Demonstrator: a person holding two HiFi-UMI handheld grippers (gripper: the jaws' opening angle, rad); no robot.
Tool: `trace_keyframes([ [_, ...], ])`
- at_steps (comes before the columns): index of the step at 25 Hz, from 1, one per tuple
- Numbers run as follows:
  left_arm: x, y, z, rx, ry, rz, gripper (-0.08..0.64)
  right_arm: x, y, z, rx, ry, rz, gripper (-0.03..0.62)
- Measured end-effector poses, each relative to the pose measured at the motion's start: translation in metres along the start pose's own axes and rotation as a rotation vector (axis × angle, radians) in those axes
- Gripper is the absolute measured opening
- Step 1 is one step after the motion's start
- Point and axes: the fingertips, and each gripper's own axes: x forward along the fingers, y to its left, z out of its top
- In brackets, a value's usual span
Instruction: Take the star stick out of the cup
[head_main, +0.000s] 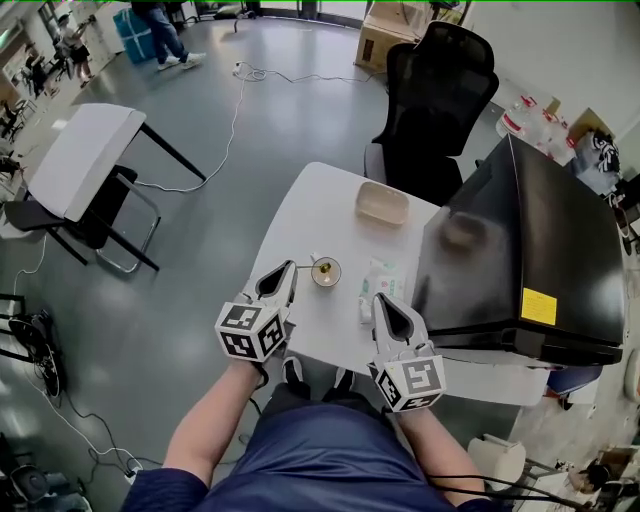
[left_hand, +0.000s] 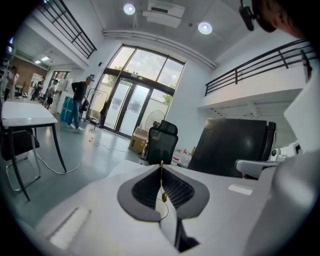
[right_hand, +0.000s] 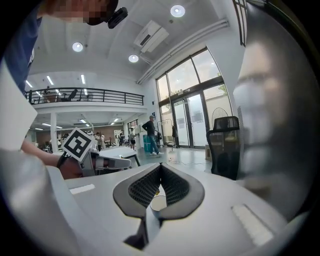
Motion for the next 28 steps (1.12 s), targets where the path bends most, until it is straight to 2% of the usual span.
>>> trace_keyframes([
  [13, -0.037, -0.02, 0.066, -0.01, -0.146, -0.036, 0.008, 0.019, 0.004, 0.015, -0.007, -0.03, 0.048, 0.007],
  [28, -0.059, -0.021, 0.098, -0.065, -0.224, -0.036, 0.008, 0.032, -0.003, 0.04, -0.006, -0.088, 0.064, 0.007],
])
